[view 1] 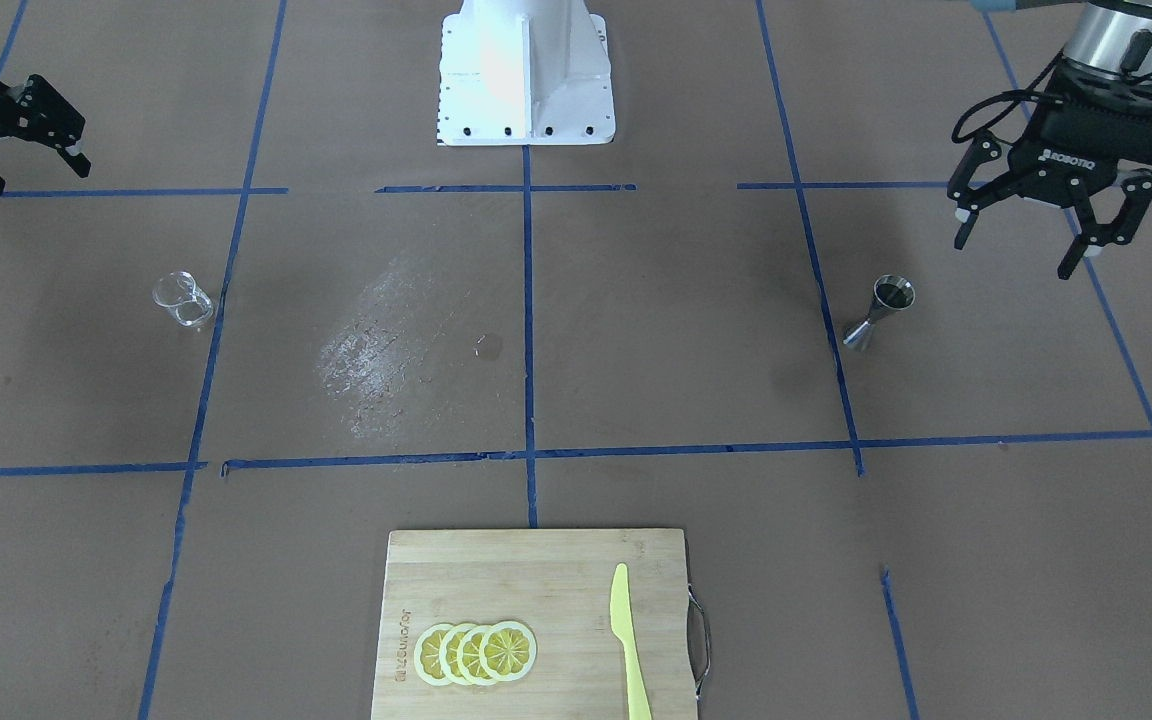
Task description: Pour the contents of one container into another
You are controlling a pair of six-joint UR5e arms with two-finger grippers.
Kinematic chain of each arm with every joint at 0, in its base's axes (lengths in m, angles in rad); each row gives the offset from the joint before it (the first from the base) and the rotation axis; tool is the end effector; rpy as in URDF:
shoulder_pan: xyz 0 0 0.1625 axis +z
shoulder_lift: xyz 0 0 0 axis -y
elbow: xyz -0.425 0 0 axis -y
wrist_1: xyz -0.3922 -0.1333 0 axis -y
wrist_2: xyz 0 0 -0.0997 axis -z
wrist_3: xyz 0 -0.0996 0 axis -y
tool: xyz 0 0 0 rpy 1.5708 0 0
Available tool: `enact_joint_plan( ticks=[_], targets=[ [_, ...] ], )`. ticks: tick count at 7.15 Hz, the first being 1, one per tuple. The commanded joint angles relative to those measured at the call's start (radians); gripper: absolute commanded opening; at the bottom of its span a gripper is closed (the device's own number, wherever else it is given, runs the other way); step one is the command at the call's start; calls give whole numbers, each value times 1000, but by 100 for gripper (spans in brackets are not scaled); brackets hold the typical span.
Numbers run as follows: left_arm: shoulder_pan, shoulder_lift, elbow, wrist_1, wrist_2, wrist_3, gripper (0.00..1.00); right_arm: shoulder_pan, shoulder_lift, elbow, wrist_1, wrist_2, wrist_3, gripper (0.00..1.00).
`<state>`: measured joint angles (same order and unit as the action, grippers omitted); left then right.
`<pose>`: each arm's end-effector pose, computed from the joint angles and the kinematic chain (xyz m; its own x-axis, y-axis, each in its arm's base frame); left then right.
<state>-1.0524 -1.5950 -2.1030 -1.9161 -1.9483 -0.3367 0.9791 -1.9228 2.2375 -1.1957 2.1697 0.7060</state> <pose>0.1528 -0.4629 0.3595 0.7284 0.4938 -0.4749 -0.0706 0.7437 0.6648 -0.1343 -0.3382 0.4401 0.6485 -0.1618 0.7438 0.0125 0.9793 0.2021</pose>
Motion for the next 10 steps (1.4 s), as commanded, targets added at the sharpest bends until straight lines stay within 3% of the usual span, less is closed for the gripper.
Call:
enact_joint_plan(
  ticks=[1,2,3,5,6,8,10],
  targets=[
    [-163,-63,151,28,-158,208,100,144,91,-7,-281,19,-306,100],
    [-217,-72,202,55,-199,273,100,220,198,-16,-470,18,-464,100],
    [-253,-100,256,87,-217,294,100,292,265,-53,-584,19,-593,100],
    [-354,-117,401,97,-352,394,100,416,269,-174,-587,56,-747,100],
    [-391,-118,449,95,-378,424,100,500,266,-252,-584,143,-802,100],
    [-435,-100,512,89,-397,439,100,581,251,-297,-585,185,-827,100],
    [-472,-14,511,81,-396,443,100,589,252,-297,-585,177,-751,100]
  ],
)
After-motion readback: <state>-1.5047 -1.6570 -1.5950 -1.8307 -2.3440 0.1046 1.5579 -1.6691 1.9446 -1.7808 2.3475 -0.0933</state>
